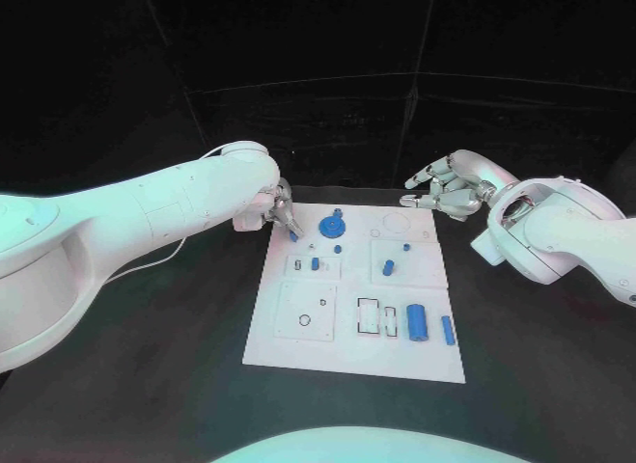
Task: Assemble the parts on the task board
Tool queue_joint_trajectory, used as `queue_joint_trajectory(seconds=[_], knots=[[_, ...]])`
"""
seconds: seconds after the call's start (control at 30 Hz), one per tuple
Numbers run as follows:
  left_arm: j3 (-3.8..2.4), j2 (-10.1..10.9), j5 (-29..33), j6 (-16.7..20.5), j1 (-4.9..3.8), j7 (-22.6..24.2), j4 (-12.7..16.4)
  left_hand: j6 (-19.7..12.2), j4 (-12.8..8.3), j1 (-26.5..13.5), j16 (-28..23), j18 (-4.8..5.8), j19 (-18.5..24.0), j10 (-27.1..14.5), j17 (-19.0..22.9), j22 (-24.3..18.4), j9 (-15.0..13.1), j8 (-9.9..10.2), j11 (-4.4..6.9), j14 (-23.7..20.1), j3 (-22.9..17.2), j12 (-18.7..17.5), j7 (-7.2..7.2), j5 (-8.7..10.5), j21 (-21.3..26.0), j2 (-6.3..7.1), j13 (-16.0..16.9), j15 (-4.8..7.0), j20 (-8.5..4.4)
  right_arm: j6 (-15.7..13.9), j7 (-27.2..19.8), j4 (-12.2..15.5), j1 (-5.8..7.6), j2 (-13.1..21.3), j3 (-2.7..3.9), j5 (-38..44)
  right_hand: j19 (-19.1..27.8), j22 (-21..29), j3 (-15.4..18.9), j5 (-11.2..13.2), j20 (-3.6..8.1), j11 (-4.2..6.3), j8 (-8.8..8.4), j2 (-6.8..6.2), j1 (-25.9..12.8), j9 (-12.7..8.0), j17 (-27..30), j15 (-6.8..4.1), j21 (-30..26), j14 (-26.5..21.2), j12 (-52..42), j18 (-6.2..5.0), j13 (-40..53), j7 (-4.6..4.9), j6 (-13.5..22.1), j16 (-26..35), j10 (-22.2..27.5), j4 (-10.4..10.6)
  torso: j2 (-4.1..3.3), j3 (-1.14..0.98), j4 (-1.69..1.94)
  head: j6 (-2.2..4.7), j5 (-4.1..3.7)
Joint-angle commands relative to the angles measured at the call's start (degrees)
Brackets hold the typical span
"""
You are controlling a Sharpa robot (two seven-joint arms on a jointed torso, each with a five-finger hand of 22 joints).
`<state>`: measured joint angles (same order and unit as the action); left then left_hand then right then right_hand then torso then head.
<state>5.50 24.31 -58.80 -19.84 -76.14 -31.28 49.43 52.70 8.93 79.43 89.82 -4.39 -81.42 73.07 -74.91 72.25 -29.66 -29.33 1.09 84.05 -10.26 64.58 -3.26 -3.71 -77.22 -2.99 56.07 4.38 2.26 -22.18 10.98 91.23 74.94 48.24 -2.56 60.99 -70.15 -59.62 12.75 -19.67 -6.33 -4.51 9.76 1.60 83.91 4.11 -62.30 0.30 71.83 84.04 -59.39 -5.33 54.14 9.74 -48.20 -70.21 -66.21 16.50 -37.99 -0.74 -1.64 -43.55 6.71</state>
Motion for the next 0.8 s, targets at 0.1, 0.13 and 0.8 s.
queue_joint_trajectory(seconds=[0.1,0.13,0.8], knots=[[0.03,0.13,0.72,-0.51,0.03,1.18,0.27,-0.3,-2.66,0.99,0.18,0.36,-0.14,-0.32,-15.09,0.22,0.28,0.0,-0.59,5.95,-9.07,-0.83,-0.28,-0.37,0.14,1.74,-0.58,-0.07,0.06,0.2,-0.29,0.07,0.12,-0.03,0.05,0.2,-0.23,-0.01,0.32,-0.37,-0.04,-0.07,0.22,0.22,-0.28,-0.1,-0.05,-0.25,-0.32,0.37,-0.32,-1.1,0.02,-0.04,0.26,0.15,0.1,0.01,0.04,-0.02,0.02,0.02,0.07],[0.03,0.21,1.02,-0.34,0.03,1.23,0.37,-0.3,-2.88,0.93,0.18,0.3,-0.14,-0.28,-15.09,0.24,0.28,-0.05,-0.44,5.95,-9.93,-0.83,-0.27,-0.45,0.14,1.95,-0.6,-0.22,-0.03,0.2,-0.29,0.07,0.12,-0.02,0.05,0.2,-0.23,-0.01,0.32,-0.37,-0.04,-0.07,0.22,0.22,-0.28,-0.1,-0.05,-0.25,-0.32,0.37,-0.32,-1.1,0.02,-0.04,0.26,0.15,0.1,0.01,0.03,-0.01,0.01,0.06,0.07],[0.0,8.83,5.87,9.89,-0.67,0.31,12.89,-0.56,-6.41,-6.52,0.18,0.21,-0.23,1.06,-15.09,0.57,-1.14,-3.31,-0.31,5.95,-25.81,-0.29,-0.26,-0.16,0.4,7.57,-0.74,-0.31,0.06,0.25,-0.34,-0.36,0.13,0.29,0.05,0.2,-0.22,0.03,0.35,-0.41,-0.04,-0.06,0.24,0.26,-0.27,-0.1,-0.02,-0.25,-0.35,0.37,-0.37,-1.11,0.05,-0.05,0.25,0.19,0.07,0.0,0.24,-0.29,0.7,0.21,0.47]])
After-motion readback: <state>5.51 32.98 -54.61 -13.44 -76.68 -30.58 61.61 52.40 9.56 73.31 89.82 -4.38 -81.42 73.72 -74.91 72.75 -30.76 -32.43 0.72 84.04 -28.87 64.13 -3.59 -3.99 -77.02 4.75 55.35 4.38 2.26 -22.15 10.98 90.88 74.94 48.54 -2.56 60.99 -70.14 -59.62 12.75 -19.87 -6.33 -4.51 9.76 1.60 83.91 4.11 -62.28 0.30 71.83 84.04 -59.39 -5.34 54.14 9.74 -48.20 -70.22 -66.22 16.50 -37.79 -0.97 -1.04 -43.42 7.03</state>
